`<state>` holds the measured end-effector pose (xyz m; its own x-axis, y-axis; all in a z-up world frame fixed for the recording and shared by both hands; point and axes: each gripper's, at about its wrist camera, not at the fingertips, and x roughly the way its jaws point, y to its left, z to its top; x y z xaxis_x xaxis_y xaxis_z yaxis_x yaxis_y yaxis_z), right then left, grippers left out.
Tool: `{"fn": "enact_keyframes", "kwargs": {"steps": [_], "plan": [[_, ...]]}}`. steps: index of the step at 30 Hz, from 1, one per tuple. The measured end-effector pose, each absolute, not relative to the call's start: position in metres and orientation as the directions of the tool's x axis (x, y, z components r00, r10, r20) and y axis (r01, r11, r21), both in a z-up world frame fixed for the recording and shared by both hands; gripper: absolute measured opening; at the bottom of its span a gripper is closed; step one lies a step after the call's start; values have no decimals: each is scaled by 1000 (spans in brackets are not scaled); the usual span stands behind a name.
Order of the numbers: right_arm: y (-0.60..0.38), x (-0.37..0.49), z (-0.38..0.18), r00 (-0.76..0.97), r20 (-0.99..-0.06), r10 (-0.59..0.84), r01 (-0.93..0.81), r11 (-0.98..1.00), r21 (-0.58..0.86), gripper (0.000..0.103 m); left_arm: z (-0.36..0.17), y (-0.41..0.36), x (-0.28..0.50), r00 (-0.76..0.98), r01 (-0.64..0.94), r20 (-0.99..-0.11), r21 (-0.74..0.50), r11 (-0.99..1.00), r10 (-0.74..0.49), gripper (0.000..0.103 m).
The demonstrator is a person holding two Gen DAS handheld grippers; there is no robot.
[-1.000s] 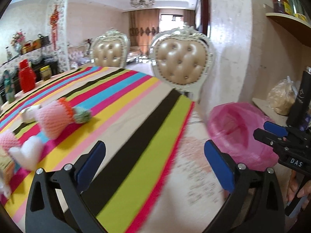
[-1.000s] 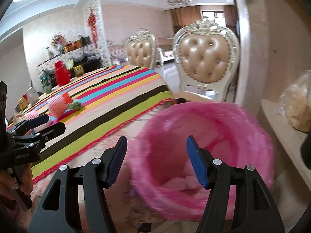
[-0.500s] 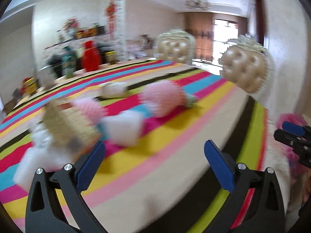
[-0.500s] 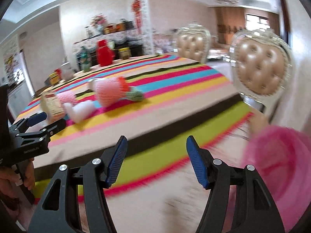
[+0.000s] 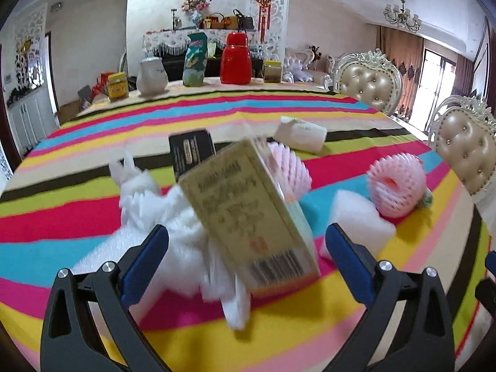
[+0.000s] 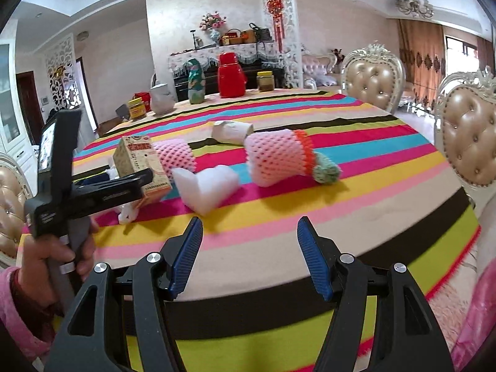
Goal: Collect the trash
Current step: 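Grasp the barcoded cardboard box with the left tool while the right grasps a foam corner piece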
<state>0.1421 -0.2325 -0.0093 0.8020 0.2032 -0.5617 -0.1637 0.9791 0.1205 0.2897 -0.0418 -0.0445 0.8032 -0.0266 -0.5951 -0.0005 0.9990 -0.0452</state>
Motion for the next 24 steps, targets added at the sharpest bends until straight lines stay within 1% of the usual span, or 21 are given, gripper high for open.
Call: {"fn": "enact_keyframes", "kwargs": {"steps": [3,4,5,8,12,17,18,21,24], "plan": [[-225,152,-13,792,-575,205,-164,979,123,62,-46,-47,303,794,5,-607,-47,999,-32,97],[-223,155,-14,788,-582,201,-162,980,119,62,-47,-48,307,787,19,-615,-56,998,-50,87],[-220,159,-16,783,-589,200,-163,980,117,62,-48,-47,308,780,38,-622,-70,997,-73,64],[-208,167,-22,765,-612,201,-169,979,110,62,-46,-44,301,796,65,-595,-101,993,-113,57],[-185,182,-31,739,-640,208,-198,976,88,62,-37,-38,289,836,83,-537,-72,994,-109,56],[-163,203,-37,722,-662,203,-201,976,79,63,-22,-19,285,854,63,-510,-100,993,-106,56],[-159,208,-38,716,-669,198,-193,978,83,65,-19,-16,285,856,58,-507,-99,993,-100,56],[-151,223,-43,697,-690,193,-176,980,96,66,-17,-11,286,854,42,-515,-85,996,-80,56],[-144,238,-45,688,-701,188,-161,981,104,68,-16,-3,289,846,31,-528,-97,995,-78,56]]}}
